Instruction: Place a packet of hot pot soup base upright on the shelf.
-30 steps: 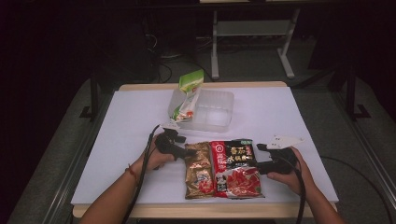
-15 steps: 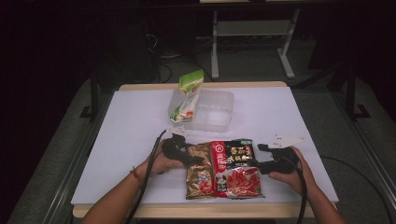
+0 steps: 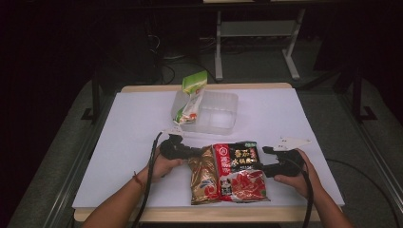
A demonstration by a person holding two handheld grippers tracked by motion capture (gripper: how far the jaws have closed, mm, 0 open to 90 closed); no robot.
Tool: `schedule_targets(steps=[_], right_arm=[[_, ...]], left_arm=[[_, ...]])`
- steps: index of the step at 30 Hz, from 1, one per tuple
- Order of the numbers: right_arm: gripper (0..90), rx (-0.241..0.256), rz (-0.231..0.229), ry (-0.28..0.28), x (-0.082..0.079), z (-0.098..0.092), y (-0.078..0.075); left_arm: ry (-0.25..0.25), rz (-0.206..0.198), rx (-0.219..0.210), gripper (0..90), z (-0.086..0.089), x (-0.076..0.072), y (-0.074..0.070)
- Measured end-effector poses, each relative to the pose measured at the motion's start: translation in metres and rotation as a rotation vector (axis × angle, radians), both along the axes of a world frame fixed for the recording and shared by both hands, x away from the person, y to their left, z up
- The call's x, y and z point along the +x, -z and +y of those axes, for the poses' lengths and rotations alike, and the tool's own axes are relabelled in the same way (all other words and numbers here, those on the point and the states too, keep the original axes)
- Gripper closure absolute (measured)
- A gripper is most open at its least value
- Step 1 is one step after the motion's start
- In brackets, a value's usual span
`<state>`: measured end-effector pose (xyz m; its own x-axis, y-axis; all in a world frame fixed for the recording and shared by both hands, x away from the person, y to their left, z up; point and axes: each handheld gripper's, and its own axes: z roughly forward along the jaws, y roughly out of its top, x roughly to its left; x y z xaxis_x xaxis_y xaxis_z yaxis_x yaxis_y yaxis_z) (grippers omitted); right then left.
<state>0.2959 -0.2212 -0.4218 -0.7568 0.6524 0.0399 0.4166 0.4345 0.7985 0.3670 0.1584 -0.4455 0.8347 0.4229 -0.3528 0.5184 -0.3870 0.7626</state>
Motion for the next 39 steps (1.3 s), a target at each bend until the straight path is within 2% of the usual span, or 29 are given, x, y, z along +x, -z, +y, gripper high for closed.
schedule_targets(steps=[3,9,14,19,22,24,32,35,39], right_arm=[[27.9,0.005,-0.002,0.01,0.001,-0.002,-0.001],[27.8,0.024,-0.016,0.029,0.003,-0.007,-0.003],[27.8,0.047,-0.02,0.055,0.007,-0.012,-0.006],[27.7,0.044,-0.017,0.06,0.008,-0.013,-0.005],[27.8,0.045,-0.017,0.062,0.009,-0.014,-0.004],[27.8,0.045,-0.017,0.064,0.01,-0.014,-0.004],[27.7,0.043,-0.016,0.069,0.011,-0.015,-0.004],[27.7,0.041,-0.017,0.071,0.011,-0.015,-0.004],[27.8,0.041,-0.019,0.069,0.011,-0.015,-0.004]], left_arm=[[-0.019,-0.039,-0.017,84.7,0.005,-0.005,-0.008],[-0.108,-0.123,-0.119,85.3,0.029,-0.015,-0.038],[-0.145,-0.197,-0.162,86.0,0.045,-0.026,-0.058],[-0.179,-0.243,-0.205,86.5,0.053,-0.033,-0.071],[-0.173,-0.254,-0.208,86.9,0.053,-0.035,-0.075],[-0.174,-0.254,-0.224,86.9,0.053,-0.037,-0.077],[-0.174,-0.297,-0.279,87.2,0.056,-0.045,-0.092],[-0.18,-0.313,-0.287,87.2,0.057,-0.047,-0.096],[-0.213,-0.336,-0.277,87.2,0.059,-0.045,-0.1]])
